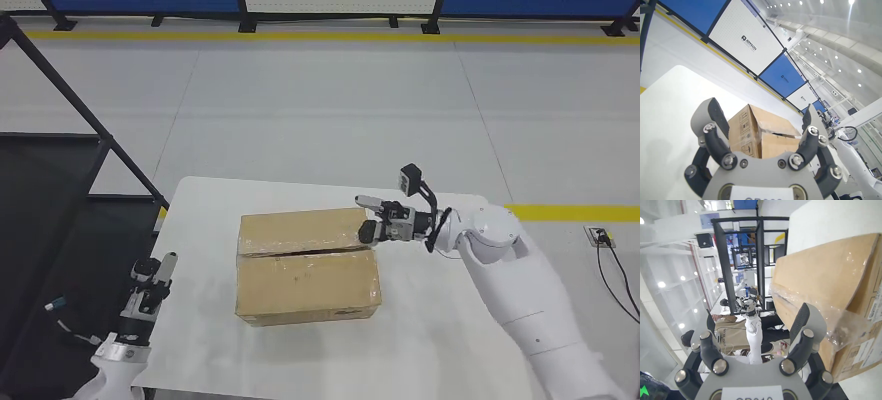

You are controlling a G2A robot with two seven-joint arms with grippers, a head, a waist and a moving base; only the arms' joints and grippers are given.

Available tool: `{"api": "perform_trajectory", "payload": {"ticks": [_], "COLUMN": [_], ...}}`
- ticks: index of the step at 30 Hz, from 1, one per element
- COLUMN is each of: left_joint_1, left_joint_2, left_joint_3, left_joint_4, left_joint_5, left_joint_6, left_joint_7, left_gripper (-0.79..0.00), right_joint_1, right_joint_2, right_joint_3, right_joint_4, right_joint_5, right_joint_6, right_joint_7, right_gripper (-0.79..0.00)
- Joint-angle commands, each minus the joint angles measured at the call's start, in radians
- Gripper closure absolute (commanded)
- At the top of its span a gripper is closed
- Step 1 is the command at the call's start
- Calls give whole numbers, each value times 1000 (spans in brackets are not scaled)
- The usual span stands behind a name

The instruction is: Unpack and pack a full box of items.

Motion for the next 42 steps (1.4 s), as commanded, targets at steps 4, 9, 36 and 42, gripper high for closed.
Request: {"api": "perform_trajectory", "payload": {"ticks": [4,9,36,42], "left_joint_1": [-5,-14,17,26], "left_joint_2": [6,13,40,46], "left_joint_3": [-7,-6,-24,-31], "left_joint_4": [5,8,37,44], "left_joint_5": [-26,-35,-90,-102], "left_joint_6": [-2,1,-24,-30], "left_joint_7": [-4,-13,9,12], "left_gripper": [-785,-785,-785,-785], "right_joint_1": [42,49,71,99], "right_joint_2": [-19,-28,-93,-123], "right_joint_3": [-51,-85,-185,-233], "right_joint_4": [73,103,137,160], "right_joint_5": [14,-26,0,4], "right_joint_6": [-26,-36,-109,-104], "right_joint_7": [47,19,-70,-79], "right_gripper": [-785,-785,-785,-785]}}
